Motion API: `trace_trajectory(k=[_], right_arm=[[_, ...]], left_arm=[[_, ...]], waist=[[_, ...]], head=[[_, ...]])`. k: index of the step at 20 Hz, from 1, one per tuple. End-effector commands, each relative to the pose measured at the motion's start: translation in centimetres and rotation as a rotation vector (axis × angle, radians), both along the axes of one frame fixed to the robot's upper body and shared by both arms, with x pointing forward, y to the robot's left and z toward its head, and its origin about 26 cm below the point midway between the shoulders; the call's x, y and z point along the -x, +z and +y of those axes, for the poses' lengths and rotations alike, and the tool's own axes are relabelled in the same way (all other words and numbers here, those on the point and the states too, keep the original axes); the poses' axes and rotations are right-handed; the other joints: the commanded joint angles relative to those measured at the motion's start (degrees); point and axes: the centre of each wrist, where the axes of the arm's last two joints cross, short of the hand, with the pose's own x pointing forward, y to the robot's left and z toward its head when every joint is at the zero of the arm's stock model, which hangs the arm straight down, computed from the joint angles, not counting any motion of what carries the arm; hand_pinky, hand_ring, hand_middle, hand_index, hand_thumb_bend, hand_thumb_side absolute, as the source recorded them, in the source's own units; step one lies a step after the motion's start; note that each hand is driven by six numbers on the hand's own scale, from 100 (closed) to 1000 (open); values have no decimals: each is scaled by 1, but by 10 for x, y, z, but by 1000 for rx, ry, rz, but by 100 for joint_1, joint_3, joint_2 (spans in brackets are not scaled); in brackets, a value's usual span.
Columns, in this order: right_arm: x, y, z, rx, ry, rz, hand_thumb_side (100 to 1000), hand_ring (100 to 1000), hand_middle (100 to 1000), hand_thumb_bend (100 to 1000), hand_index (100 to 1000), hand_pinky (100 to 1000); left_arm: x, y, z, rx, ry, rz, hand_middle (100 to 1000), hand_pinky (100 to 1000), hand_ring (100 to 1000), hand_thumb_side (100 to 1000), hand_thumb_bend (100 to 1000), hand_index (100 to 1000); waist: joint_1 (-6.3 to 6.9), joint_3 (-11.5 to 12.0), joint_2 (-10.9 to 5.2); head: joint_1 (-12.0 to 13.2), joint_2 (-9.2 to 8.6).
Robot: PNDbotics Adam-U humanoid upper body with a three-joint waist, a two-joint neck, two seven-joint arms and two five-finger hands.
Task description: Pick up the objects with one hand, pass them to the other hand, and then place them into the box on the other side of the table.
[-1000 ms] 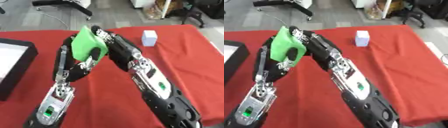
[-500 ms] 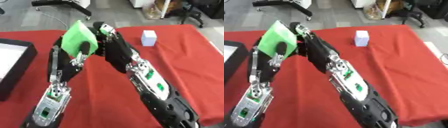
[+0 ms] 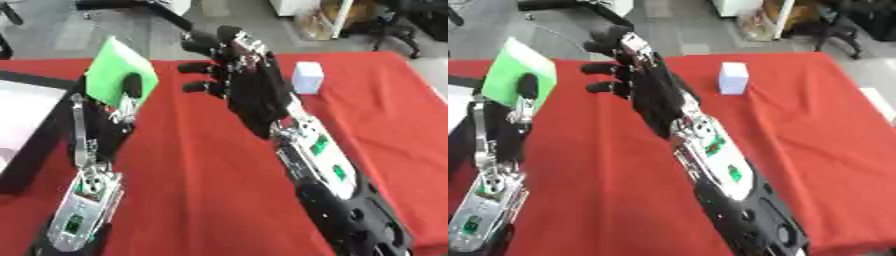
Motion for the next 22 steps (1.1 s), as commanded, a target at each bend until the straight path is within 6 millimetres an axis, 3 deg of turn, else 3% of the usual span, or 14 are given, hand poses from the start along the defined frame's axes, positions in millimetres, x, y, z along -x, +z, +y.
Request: trace_trajectory(k=[1,3,6,14,16,18,19,20,21,22], right_arm=[[-4,-1,-20,12,-91,-54,911,810,867,100,914,733],[-8,-12,-29,37,-156,-51,911,805,861,100,913,731],[-11,-26,-39,66,-241,-40,913,800,855,100,906,728],[-14,-47,-51,84,-347,-6,921,794,849,100,897,726],[-14,-50,-52,85,-353,-2,921,793,847,100,895,726],[-15,-52,-53,87,-354,2,921,792,846,100,893,726],[-15,-52,-53,88,-353,3,923,791,844,100,891,726],[-15,-53,-52,89,-351,5,923,791,843,100,890,726],[-15,-54,-52,91,-350,5,922,790,842,100,890,726],[-15,-54,-52,93,-349,4,922,790,842,100,890,726]], left_arm=[[2,22,44,-119,192,-8,528,626,703,398,394,605],[6,30,73,-230,334,27,530,624,701,397,405,608],[14,37,115,-414,544,124,537,628,696,408,420,616],[7,11,207,-857,947,650,546,681,669,447,444,629],[-1,5,221,-910,961,763,621,714,712,478,478,693],[-10,5,230,-937,944,824,687,738,759,539,569,743],[-14,6,233,-945,935,836,801,777,829,598,780,850],[-18,10,234,-952,929,834,852,805,868,651,931,898],[-22,14,235,-959,929,821,878,819,887,696,1000,922],[-25,18,235,-963,930,807,878,819,887,696,1000,922]], waist=[[96,11,-117],[140,20,-123],[181,2,-127],[261,-83,-158],[269,-110,-165],[271,-131,-169],[270,-142,-170],[268,-150,-170],[267,-157,-170],[267,-160,-170]], head=[[678,34],[940,35],[1130,35],[1206,35],[1205,35],[1198,35],[1199,35],[1197,35],[1194,35],[1190,35]])
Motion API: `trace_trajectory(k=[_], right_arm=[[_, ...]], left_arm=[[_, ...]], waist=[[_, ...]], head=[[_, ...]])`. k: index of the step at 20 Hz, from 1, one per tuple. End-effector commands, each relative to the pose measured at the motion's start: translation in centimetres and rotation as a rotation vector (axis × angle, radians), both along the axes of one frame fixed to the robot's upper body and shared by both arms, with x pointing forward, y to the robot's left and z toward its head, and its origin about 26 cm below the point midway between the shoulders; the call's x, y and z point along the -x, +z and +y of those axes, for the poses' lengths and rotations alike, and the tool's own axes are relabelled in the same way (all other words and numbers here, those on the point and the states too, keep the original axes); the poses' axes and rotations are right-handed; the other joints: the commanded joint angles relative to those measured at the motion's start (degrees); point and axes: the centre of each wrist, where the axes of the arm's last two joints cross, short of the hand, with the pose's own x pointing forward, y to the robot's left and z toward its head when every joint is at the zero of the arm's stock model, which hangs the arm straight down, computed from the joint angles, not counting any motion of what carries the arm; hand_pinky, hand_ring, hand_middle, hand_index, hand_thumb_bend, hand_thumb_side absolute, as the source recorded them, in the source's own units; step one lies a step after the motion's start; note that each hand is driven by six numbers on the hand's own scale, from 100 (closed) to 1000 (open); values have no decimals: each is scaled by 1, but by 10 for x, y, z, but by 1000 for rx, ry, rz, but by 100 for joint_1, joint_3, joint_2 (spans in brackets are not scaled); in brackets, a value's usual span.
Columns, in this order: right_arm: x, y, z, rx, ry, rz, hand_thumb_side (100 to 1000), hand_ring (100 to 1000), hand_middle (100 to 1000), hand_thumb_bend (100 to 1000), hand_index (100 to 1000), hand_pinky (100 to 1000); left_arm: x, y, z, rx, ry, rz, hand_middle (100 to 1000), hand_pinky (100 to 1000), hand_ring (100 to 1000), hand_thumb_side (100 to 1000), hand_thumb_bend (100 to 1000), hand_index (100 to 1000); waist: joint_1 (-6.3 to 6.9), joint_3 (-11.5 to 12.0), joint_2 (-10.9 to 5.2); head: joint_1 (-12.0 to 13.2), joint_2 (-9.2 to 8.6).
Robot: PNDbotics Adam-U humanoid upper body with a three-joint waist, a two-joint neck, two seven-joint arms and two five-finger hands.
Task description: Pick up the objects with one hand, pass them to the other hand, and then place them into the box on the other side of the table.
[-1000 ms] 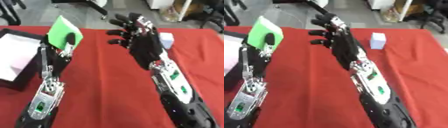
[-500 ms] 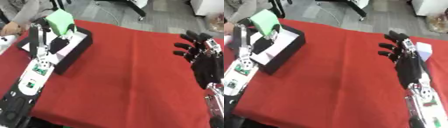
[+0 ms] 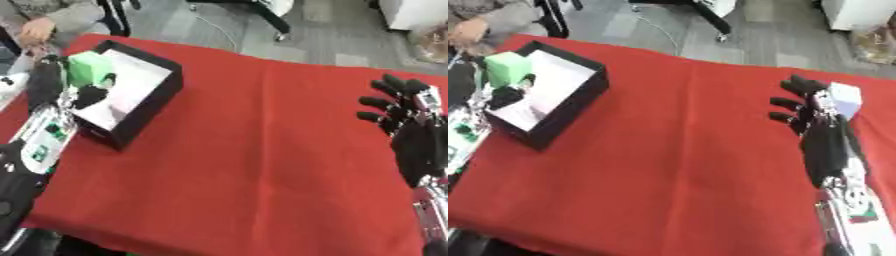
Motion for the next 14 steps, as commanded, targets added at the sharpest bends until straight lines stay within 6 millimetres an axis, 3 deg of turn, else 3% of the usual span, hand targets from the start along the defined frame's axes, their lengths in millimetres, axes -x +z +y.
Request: trace_trajectory(k=[1,6,8,10,14], right_arm=[[-2,6,-4,15,-5,-27,920,789,840,100,888,725],[-5,3,-10,81,-46,-47,896,789,836,100,890,725],[-9,5,-17,150,-72,-77,856,795,843,100,901,731],[-15,8,-29,263,-103,-119,831,801,848,100,905,735],[-36,17,-58,462,-218,-140,815,846,894,100,939,755]], left_arm=[[-7,23,13,-59,-2,-23,902,827,912,746,1000,951],[-11,59,-8,-65,-99,-215,913,811,926,778,1000,964],[-7,71,-24,-47,-166,-318,892,785,920,729,1000,946],[2,79,-46,21,-279,-434,873,764,911,707,939,933],[26,86,-94,194,-560,-607,846,739,895,676,874,908]], waist=[[106,-7,-169],[109,-16,-163],[106,-10,-164],[100,5,-165],[69,75,-173]], head=[[-1,33],[-98,33],[-194,33],[-354,33],[-1015,33]])
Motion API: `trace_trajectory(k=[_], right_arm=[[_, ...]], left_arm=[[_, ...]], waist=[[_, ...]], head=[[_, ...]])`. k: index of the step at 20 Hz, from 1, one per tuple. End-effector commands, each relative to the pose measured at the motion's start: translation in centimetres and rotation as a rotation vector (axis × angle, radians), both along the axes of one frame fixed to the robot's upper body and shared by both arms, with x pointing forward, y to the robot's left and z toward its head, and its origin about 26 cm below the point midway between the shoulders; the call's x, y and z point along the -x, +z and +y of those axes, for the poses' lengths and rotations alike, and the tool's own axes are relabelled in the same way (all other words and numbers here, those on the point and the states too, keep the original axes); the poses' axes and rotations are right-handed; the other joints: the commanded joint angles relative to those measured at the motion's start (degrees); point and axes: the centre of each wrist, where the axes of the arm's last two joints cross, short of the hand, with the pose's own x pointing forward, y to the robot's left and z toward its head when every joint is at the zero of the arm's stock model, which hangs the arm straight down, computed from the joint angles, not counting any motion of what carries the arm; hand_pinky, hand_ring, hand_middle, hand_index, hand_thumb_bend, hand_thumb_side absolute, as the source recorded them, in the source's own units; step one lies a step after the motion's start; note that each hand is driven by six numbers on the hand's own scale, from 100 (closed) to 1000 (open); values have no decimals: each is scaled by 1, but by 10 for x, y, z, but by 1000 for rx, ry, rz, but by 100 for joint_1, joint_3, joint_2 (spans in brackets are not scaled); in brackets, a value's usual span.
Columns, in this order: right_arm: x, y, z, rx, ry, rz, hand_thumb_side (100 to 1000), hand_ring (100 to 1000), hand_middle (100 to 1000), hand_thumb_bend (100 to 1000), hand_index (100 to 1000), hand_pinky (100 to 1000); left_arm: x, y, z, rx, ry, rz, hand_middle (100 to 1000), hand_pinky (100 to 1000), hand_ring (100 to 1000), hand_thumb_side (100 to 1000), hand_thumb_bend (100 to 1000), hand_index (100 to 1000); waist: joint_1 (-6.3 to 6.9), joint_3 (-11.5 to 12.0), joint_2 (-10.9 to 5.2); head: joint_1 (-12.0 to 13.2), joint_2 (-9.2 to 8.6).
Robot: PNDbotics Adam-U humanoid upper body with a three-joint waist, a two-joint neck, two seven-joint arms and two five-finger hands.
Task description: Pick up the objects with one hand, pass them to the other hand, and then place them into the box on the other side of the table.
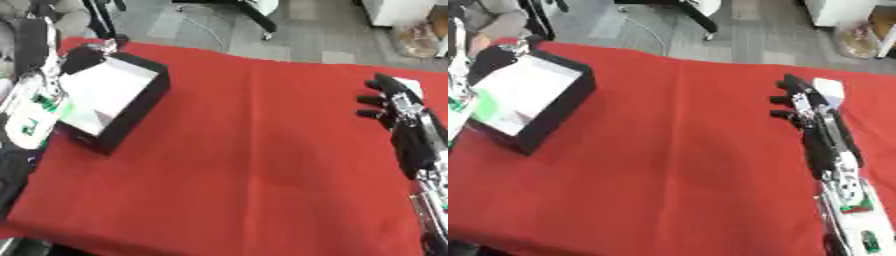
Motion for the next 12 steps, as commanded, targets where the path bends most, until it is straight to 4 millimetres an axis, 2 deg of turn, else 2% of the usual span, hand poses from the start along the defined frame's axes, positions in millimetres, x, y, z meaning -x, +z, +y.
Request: trace_trajectory(k=[1,3,6,8,10,12], right_arm=[[-17,15,-30,185,-124,-48,819,859,905,100,947,762],[-31,20,-43,306,-209,-56,835,891,933,100,965,780],[-51,23,-58,434,-284,-44,853,929,966,100,988,806],[-65,22,-68,513,-325,-20,820,951,980,100,1000,830],[-79,19,-76,594,-365,18,761,972,990,100,1000,853],[-93,14,-81,703,-411,55,599,986,995,100,1000,873]], left_arm=[[19,20,-33,76,-219,-152,840,736,892,673,870,904],[30,20,-51,128,-332,-183,825,727,882,670,859,892],[41,16,-71,195,-460,-188,812,717,875,642,835,881],[45,11,-83,238,-526,-183,803,709,867,627,817,873],[48,6,-93,277,-573,-172,799,705,864,624,813,872],[48,-2,-103,318,-613,-153,796,701,862,623,810,871]], waist=[[51,36,-177],[27,73,-179],[7,120,-175],[0,159,-166],[0,203,-155],[17,268,-136]], head=[[-588,30],[-1008,30],[-1476,30],[-1718,30],[-1902,30],[-2062,30]])
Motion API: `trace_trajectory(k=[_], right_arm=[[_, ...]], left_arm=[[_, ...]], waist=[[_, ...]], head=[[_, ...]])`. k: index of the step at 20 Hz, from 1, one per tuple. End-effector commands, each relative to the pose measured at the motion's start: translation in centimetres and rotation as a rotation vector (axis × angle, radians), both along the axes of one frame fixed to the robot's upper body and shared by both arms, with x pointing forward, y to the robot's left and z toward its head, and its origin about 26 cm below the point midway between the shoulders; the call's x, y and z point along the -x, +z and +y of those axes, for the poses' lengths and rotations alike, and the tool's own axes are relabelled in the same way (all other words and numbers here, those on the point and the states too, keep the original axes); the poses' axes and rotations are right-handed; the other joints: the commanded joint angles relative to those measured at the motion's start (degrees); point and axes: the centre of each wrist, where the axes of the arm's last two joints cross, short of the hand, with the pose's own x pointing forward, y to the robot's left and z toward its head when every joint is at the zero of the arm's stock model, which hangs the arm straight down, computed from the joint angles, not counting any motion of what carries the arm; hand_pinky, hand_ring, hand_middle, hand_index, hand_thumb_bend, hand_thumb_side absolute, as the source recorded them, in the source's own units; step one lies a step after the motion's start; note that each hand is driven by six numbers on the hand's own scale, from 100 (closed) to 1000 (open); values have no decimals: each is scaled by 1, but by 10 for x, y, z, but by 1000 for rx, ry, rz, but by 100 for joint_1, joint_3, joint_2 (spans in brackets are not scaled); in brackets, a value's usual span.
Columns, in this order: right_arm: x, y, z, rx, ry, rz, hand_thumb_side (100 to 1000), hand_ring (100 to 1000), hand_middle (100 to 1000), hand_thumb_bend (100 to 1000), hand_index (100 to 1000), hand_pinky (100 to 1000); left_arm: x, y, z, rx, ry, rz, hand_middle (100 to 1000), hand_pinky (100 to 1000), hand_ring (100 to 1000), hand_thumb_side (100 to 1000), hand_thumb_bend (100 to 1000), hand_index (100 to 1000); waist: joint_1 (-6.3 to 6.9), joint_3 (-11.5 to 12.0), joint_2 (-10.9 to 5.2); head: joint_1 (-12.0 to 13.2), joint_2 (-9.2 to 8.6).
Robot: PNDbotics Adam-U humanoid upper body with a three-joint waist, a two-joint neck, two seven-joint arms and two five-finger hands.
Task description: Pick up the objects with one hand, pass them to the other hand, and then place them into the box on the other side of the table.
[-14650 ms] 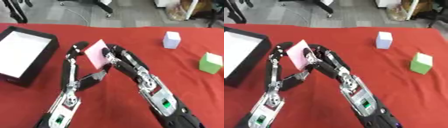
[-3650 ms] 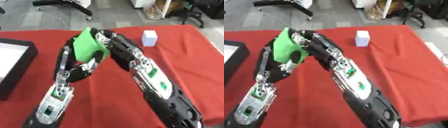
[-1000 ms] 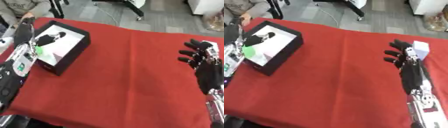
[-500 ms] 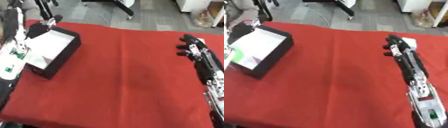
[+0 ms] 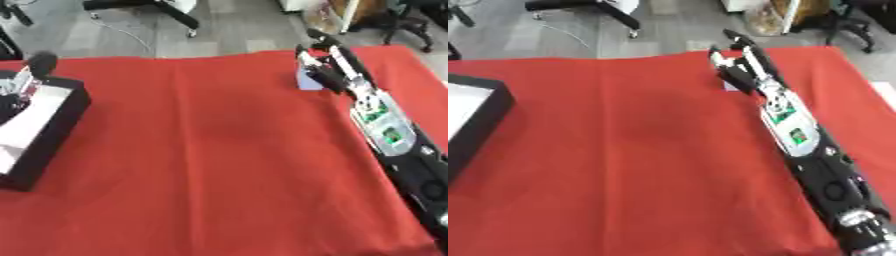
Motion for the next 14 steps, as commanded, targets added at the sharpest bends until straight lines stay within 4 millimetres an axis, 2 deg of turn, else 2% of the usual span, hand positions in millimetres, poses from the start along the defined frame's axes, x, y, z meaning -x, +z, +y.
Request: trace_trajectory(k=[1,4,5,8,14], right_arm=[[-18,-1,-19,171,-100,40,524,992,999,100,1000,886],[-31,-8,-24,309,-188,78,500,1000,1000,106,1000,910],[-34,-9,-26,348,-224,76,492,1000,1000,160,1000,921],[-41,-8,-33,441,-343,33,493,1000,1000,210,1000,931],[-46,-1,-43,493,-507,-29,503,1000,999,206,1000,931]], left_arm=[[3,-2,-16,42,-81,-2,795,699,862,623,807,871],[2,-12,-31,75,-137,27,792,696,862,620,806,871],[2,-15,-35,83,-155,35,790,695,860,620,805,871],[2,-21,-43,83,-199,51,787,694,859,619,805,871],[1,-23,-51,72,-235,61,786,692,857,620,804,873]], waist=[[27,58,-125],[53,193,-73],[61,242,-51],[63,369,22],[24,527,163]], head=[[-262,-11],[-449,-31],[-511,-62],[-648,-155],[-755,-324]])
